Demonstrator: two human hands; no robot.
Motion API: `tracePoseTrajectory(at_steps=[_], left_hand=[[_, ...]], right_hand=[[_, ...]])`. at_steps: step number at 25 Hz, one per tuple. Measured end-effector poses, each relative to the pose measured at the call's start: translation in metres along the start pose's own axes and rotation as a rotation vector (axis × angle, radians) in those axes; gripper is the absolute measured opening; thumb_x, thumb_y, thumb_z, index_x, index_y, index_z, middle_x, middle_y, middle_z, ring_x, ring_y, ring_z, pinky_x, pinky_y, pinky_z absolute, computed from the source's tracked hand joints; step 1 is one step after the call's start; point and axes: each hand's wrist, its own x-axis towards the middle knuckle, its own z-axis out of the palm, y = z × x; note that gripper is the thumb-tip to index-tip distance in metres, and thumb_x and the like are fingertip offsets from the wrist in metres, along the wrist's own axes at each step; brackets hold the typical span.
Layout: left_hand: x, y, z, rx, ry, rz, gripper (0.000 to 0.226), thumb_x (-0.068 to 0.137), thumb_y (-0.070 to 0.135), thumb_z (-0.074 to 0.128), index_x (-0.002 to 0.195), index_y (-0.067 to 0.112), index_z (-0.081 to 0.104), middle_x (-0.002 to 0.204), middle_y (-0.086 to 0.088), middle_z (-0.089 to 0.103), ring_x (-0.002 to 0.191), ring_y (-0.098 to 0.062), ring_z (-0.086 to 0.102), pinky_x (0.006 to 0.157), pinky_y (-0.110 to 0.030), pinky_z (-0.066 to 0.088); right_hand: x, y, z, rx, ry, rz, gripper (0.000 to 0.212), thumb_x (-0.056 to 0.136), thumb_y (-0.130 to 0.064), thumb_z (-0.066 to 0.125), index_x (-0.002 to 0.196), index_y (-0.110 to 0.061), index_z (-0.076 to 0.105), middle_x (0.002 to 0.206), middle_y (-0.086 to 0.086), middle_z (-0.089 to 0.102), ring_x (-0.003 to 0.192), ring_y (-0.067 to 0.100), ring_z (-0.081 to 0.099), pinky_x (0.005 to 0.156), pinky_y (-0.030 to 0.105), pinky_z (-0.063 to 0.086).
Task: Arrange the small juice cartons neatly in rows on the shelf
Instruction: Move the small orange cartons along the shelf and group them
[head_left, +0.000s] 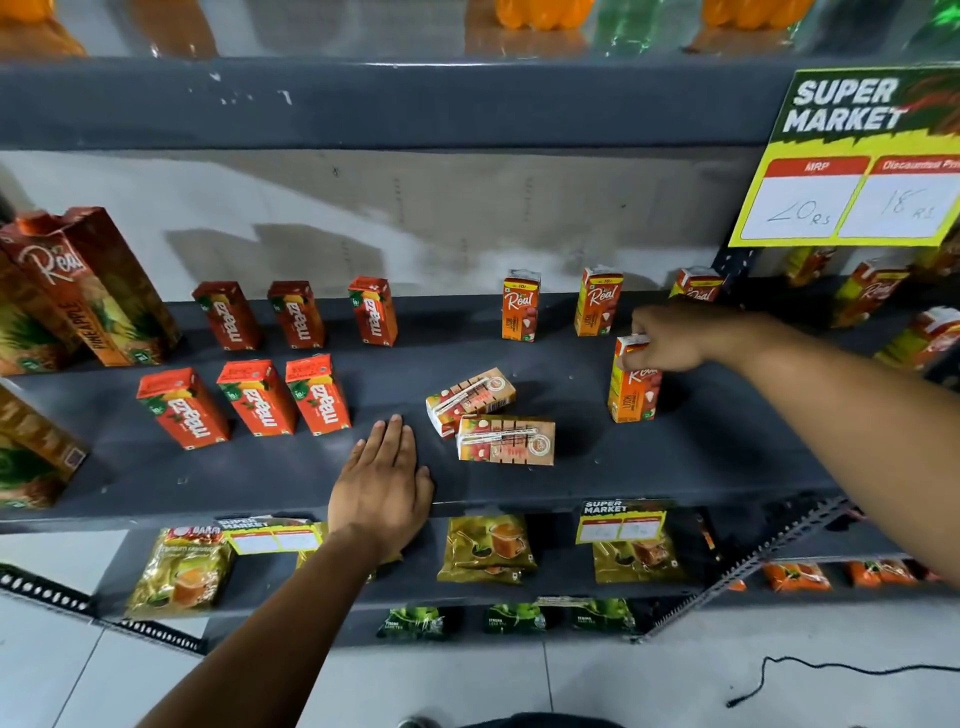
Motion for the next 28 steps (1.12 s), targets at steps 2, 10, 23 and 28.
tracePoseTrajectory(at_steps=[2, 10, 23, 28], left_hand=[[0.001, -0.001, 0.001, 0.006, -0.006, -0.004, 0.078, 0.086, 0.048, 0.005, 0.148, 0.005, 0.026, 0.159, -0.011, 0.021, 0.147, -0.025, 0.015, 0.119, -0.038, 0.013], [0.001, -0.002, 0.002, 0.005, -0.016, 0.001, 0.078, 0.087, 0.048, 0.005, 0.149, 0.006, 0.024, 0.160, -0.011, 0.019, 0.147, -0.025, 0.014, 0.119, -0.038, 0.012], [-0.001, -0.001, -0.001, 0.007, -0.014, 0.001, 0.076, 0.088, 0.047, 0.004, 0.149, 0.006, 0.021, 0.161, -0.010, 0.016, 0.148, -0.023, 0.011, 0.119, -0.037, 0.010], [-0.001, -0.001, 0.000, -0.006, -0.014, 0.011, 0.083, 0.083, 0.049, -0.003, 0.150, 0.006, 0.020, 0.161, -0.011, 0.015, 0.148, -0.024, 0.010, 0.119, -0.037, 0.009]], right_hand=[[-0.005, 0.000, 0.001, 0.028, 0.034, 0.022, 0.037, 0.088, -0.043, 0.063, 0.098, -0.009, 0.056, 0.081, 0.003, 0.057, 0.070, 0.017, 0.052, 0.054, 0.028, 0.035], [-0.029, -0.019, -0.003, -0.039, 0.149, -0.020, 0.062, 0.082, -0.056, 0.064, 0.126, -0.014, 0.048, 0.113, 0.004, 0.055, 0.098, 0.023, 0.057, 0.078, 0.031, 0.045], [-0.036, -0.137, 0.096, -0.206, 0.343, -0.334, 0.061, 0.079, -0.040, 0.069, 0.131, -0.013, 0.051, 0.136, 0.006, 0.053, 0.120, 0.028, 0.049, 0.094, 0.040, 0.045], [-0.040, -0.116, 0.118, 0.540, 0.623, -0.064, 0.051, 0.069, -0.045, 0.076, 0.112, -0.021, 0.060, 0.105, -0.005, 0.059, 0.093, 0.012, 0.058, 0.071, 0.025, 0.050]])
